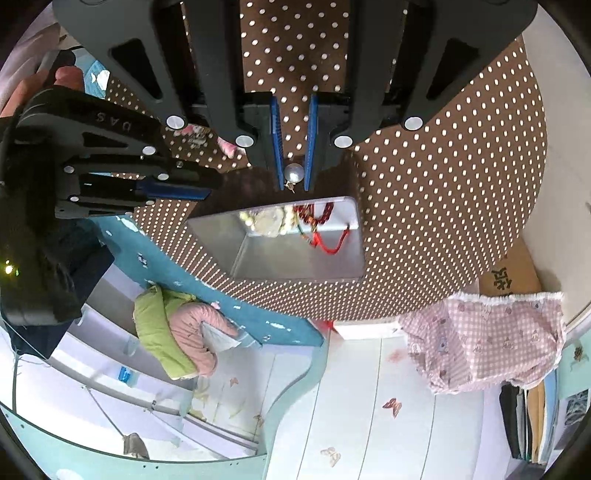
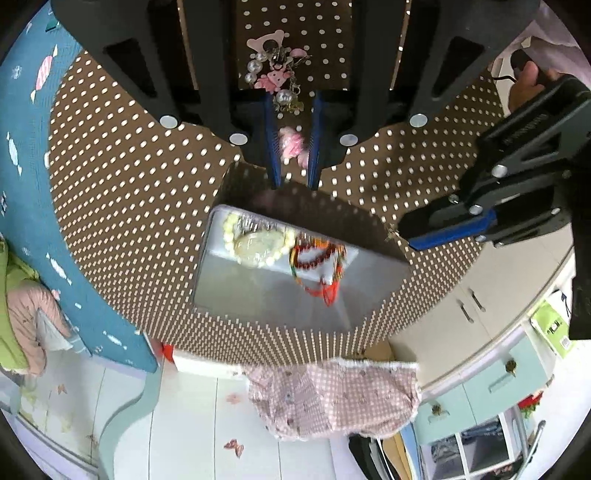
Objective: Organize jewelry
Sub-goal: 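Lift the held charms with both tools and carry them toward the tin, then lower both tools into the tin and open them to release the charms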
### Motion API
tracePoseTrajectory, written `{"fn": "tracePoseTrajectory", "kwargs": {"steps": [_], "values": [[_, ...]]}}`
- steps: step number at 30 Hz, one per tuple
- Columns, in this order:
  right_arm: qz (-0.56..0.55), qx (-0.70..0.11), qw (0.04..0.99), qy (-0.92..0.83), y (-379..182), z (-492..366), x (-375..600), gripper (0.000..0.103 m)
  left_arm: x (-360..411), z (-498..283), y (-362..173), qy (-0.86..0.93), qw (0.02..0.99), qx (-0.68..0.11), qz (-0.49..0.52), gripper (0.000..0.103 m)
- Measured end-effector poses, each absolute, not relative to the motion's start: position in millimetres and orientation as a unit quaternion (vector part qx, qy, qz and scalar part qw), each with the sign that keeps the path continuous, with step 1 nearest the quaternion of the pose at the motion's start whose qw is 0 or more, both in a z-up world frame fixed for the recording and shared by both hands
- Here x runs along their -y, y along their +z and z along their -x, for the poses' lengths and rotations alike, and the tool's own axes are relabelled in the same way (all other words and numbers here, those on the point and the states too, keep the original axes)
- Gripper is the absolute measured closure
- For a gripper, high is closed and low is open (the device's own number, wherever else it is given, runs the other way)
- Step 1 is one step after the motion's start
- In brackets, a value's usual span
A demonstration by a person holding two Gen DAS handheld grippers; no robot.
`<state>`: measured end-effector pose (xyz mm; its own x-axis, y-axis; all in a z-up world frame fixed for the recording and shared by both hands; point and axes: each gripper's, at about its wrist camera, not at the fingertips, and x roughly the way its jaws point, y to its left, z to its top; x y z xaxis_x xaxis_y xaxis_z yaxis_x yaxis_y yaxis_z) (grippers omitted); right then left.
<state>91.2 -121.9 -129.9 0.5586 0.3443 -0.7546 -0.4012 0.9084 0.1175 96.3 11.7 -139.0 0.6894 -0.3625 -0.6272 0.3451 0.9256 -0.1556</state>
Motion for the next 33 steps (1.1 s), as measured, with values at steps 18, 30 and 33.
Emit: {"fn": "tracePoseTrajectory", "kwargs": {"steps": [18, 30, 33], "values": [[0.084, -0.459, 0.858, 0.214, -171.6, -84.7, 103.1, 0.073, -13.8, -93.4, -151.0, -0.195, 0.911, -0.363, 0.020, 0.092], [0.069, -0.447, 0.869, 0.203, -154.1, -85.9, 112.5, 0.086, -15.9, -90.3, -141.7, -0.191, 0.917, -0.351, 0.021, 0.092], [0.057, -0.427, 0.879, 0.203, -137.1, -83.3, 118.8, 0.086, -13.9, -92.0, -135.2, -0.192, 0.920, -0.342, 0.018, 0.092]]}}
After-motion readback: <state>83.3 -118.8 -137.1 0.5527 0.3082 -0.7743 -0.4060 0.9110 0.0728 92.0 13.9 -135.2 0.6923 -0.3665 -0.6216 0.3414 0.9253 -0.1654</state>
